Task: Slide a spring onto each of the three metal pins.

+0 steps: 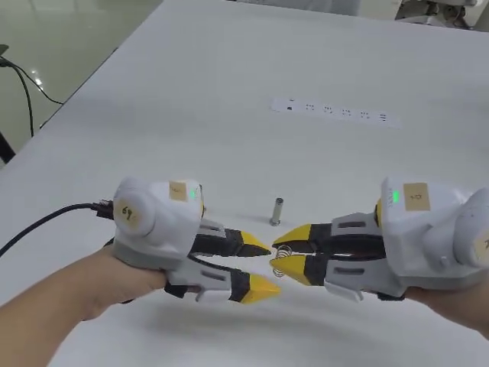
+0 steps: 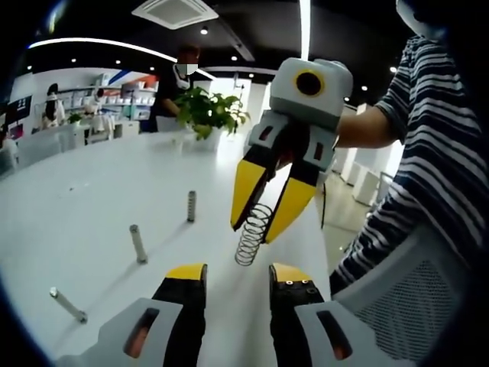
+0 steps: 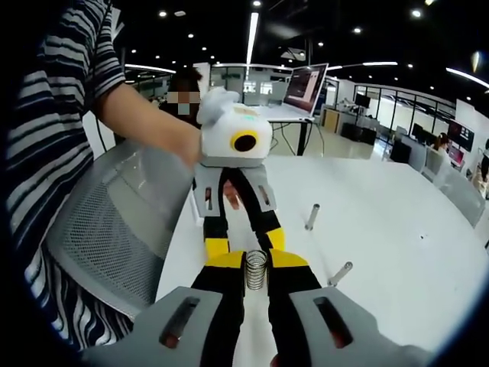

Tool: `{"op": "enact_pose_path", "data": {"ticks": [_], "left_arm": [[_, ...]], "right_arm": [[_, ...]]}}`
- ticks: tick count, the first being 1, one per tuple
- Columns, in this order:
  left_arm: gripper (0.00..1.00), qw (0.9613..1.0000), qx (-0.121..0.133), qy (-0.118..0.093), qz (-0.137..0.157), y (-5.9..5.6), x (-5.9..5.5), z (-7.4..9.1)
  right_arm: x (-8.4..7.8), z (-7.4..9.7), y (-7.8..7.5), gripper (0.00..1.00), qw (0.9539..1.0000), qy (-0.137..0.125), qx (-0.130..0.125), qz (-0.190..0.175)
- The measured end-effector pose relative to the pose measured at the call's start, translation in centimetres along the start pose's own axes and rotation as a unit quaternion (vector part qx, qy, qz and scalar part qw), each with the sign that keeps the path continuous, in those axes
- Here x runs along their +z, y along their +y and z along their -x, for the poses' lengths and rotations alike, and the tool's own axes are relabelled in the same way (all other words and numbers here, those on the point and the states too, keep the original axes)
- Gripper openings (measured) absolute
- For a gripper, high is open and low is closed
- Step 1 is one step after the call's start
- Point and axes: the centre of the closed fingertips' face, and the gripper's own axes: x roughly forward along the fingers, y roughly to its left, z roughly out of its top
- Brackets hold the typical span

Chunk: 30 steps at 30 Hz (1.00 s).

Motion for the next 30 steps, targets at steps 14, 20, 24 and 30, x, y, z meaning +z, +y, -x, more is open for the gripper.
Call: {"op": "enact_pose_path", "data": {"ticks": [14, 20, 24, 30], "left_arm": [[0.36, 0.9990, 0.040, -0.005, 0.016, 1.4, -0.7, 2.6], [0.40, 0.9980, 0.061, 0.007, 0.017, 2.3, -1.7, 4.4], [0.46, 0.9969, 0.076, 0.005, 0.022, 3.0, -2.0, 6.0], [0.49, 0.9936, 0.108, 0.005, 0.031, 4.3, -2.5, 8.4]], "right_arm": [[-0.2, 0.0, -1.3, 0.08, 0.9997, 0.003, -0.025, 0.003], [-0.5, 0.2, -1.7, 0.08, 0.9994, 0.006, -0.033, 0.006], [-0.5, 0.2, -2.0, 0.08, 0.9992, 0.005, -0.040, 0.004], [-0.4, 0.3, -2.3, 0.08, 0.9989, 0.003, -0.046, 0.002]]}}
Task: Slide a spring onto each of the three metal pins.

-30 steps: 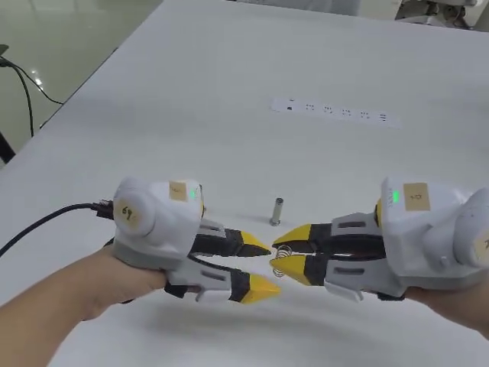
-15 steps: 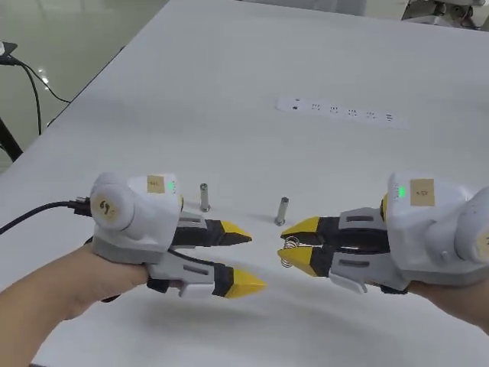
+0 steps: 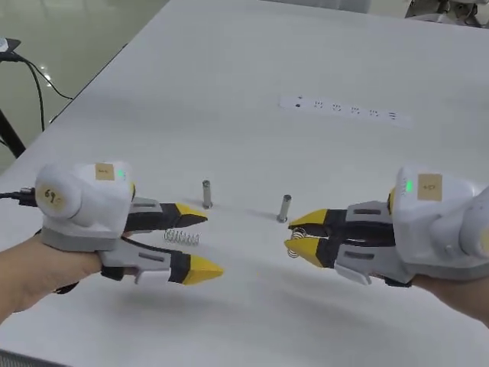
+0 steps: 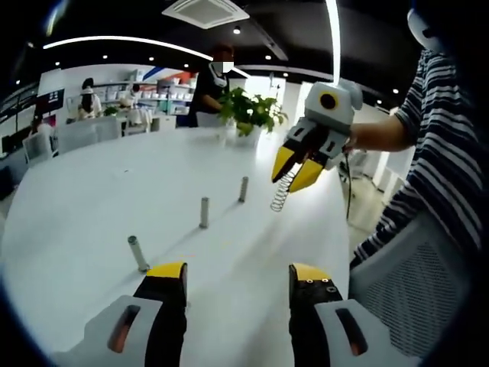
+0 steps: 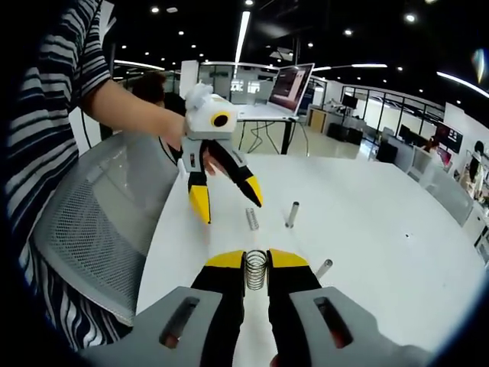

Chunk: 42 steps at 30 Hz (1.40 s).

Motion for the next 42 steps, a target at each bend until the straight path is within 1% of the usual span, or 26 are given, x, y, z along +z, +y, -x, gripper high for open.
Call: {"op": "enact_pose_path", "data": {"ticks": [5, 8, 13, 15, 17, 19, 21, 23, 25, 29, 33, 35, 39, 42], "left_arm": [[0.54, 0.9998, 0.017, 0.002, 0.004, 0.8, -0.5, 1.2], [0.59, 0.9996, 0.026, 0.009, 0.007, 1.1, -1.3, 1.7], [0.66, 0.9992, 0.036, 0.011, 0.013, 1.5, -1.9, 2.4], [0.70, 0.9989, 0.043, 0.010, 0.017, 1.9, -1.9, 2.7], [0.73, 0.9986, 0.048, 0.009, 0.022, 2.1, -2.0, 2.9], [0.76, 0.9979, 0.059, 0.009, 0.023, 2.6, -2.0, 3.1], [0.84, 0.9970, 0.070, 0.007, 0.032, 3.0, -2.1, 3.3], [0.88, 0.9965, 0.077, 0.006, 0.032, 3.2, -2.1, 3.5], [0.89, 0.9962, 0.078, 0.004, 0.038, 3.3, -2.0, 3.9], [0.96, 0.9954, 0.087, 0.002, 0.042, 3.6, -2.1, 4.2], [0.98, 0.9946, 0.091, -0.002, 0.050, 3.9, -2.2, 4.6], [0.98, 0.9936, 0.101, -0.003, 0.050, 4.2, -2.2, 4.8], [0.98, 0.9931, 0.105, -0.006, 0.053, 4.4, -2.2, 5.0], [0.98, 0.9929, 0.107, -0.004, 0.053, 4.5, -2.3, 5.1]], "right_arm": [[-0.1, -0.1, -0.2, 0.08, 1.0000, 0.001, -0.004, 0.001], [-0.1, -0.1, -0.3, 0.08, 1.0000, 0.000, -0.006, 0.000], [-0.1, 0.0, -0.7, 0.08, 0.9999, -0.002, -0.013, -0.004], [0.0, 0.1, -1.1, 0.08, 0.9997, -0.006, -0.018, -0.013], [0.0, 0.1, -1.7, 0.08, 0.9993, -0.010, -0.026, -0.024], [0.0, 0.2, -2.3, 0.08, 0.9989, -0.011, -0.034, -0.030], [0.0, 0.3, -2.9, 0.08, 0.9985, -0.010, -0.043, -0.032], [0.1, 0.3, -3.5, 0.08, 0.9979, -0.013, -0.049, -0.040], [0.2, 0.2, -4.1, 0.08, 0.9973, -0.013, -0.053, -0.049], [0.6, -0.1, -5.3, 0.08, 0.9968, -0.011, -0.058, -0.054], [1.0, -0.4, -6.6, 0.08, 0.9961, -0.010, -0.066, -0.057], [1.1, -0.5, -7.3, 0.08, 0.9951, -0.011, -0.074, -0.065], [1.1, -1.0, -8.6, 0.08, 0.9929, -0.007, -0.085, -0.083], [1.4, -1.2, -9.4, 0.08, 0.9909, -0.016, -0.090, -0.098]]}}
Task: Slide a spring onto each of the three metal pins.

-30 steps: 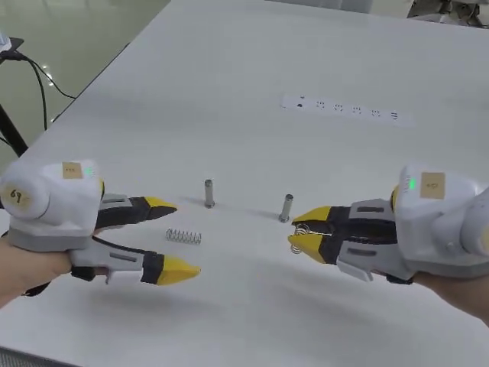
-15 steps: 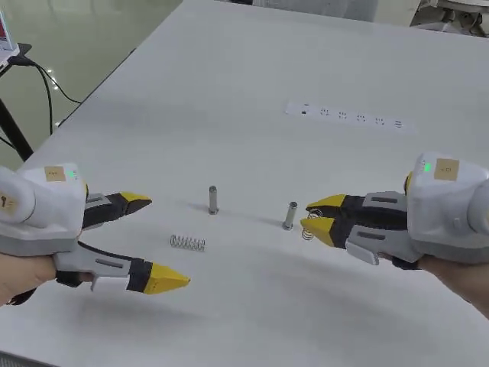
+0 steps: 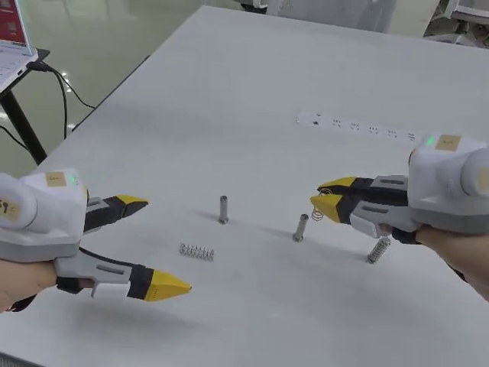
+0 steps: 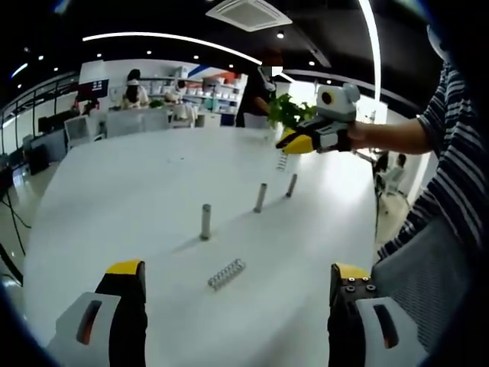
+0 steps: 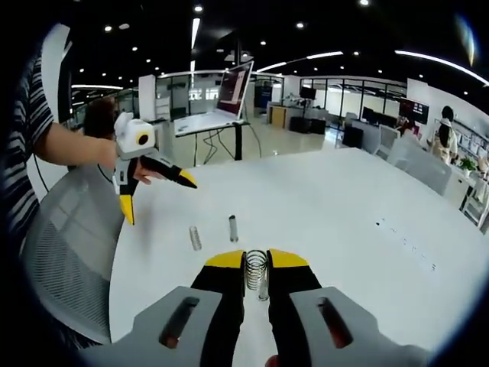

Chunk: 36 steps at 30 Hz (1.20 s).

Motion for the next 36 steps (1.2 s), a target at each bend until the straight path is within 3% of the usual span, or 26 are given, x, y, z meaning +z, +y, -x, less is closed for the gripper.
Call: {"op": "enact_pose_path", "data": {"ticks": [4, 17, 23, 26, 36], "left_arm": [[0.98, 1.0000, 0.001, -0.004, 0.007, 0.0, 0.1, 0.0], [0.98, 0.9999, 0.003, -0.005, 0.013, -0.1, -0.1, 0.3], [0.98, 0.9999, 0.006, -0.002, 0.015, 0.0, -0.3, 0.4], [0.98, 0.9999, 0.006, -0.002, 0.015, 0.0, -0.3, 0.4], [0.98, 0.9998, 0.006, -0.004, 0.017, -0.1, -0.2, 0.4]], "right_arm": [[0.3, -0.6, -0.6, 0.08, 0.9999, -0.005, -0.006, -0.014], [-1.4, -2.0, -0.8, 0.08, 0.9994, 0.021, -0.018, -0.020], [-1.5, -2.2, -0.9, 0.08, 0.9987, 0.012, -0.020, -0.046], [-1.8, -2.4, -1.3, 0.08, 0.9988, 0.016, -0.028, -0.038], [-2.5, -2.8, -0.9, 0.08, 0.9984, 0.022, -0.022, -0.046]]}}
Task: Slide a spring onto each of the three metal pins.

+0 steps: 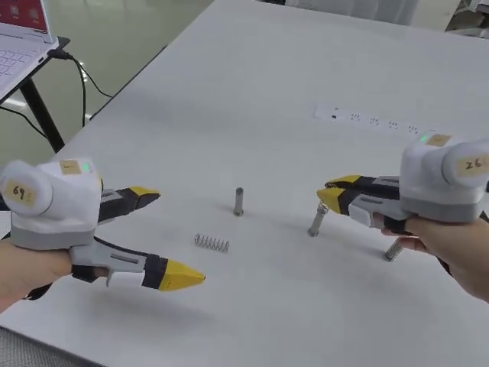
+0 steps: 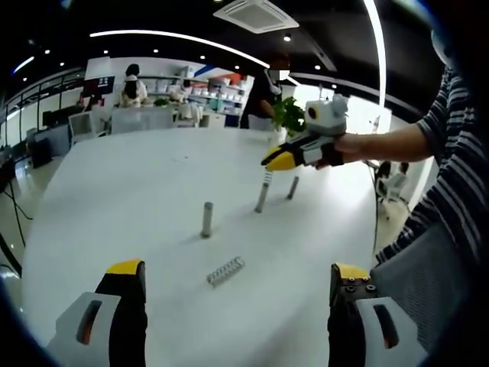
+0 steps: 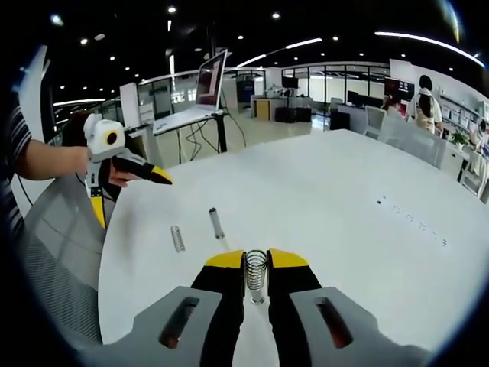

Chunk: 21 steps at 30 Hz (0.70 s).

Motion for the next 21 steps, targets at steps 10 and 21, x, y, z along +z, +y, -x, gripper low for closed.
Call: {"op": "enact_pose_path", "data": {"ticks": [10, 21], "left_arm": [[0.98, 1.0000, 0.000, 0.004, 0.001, -0.2, -0.2, 0.1], [0.97, 0.9999, -0.004, 0.008, 0.004, -0.5, -0.6, -0.2]], "right_arm": [[-1.5, -0.7, -0.1, 0.08, 0.9999, 0.011, -0.001, -0.004], [-4.2, -1.4, 0.6, 0.08, 0.9992, 0.039, 0.005, 0.002]]}}
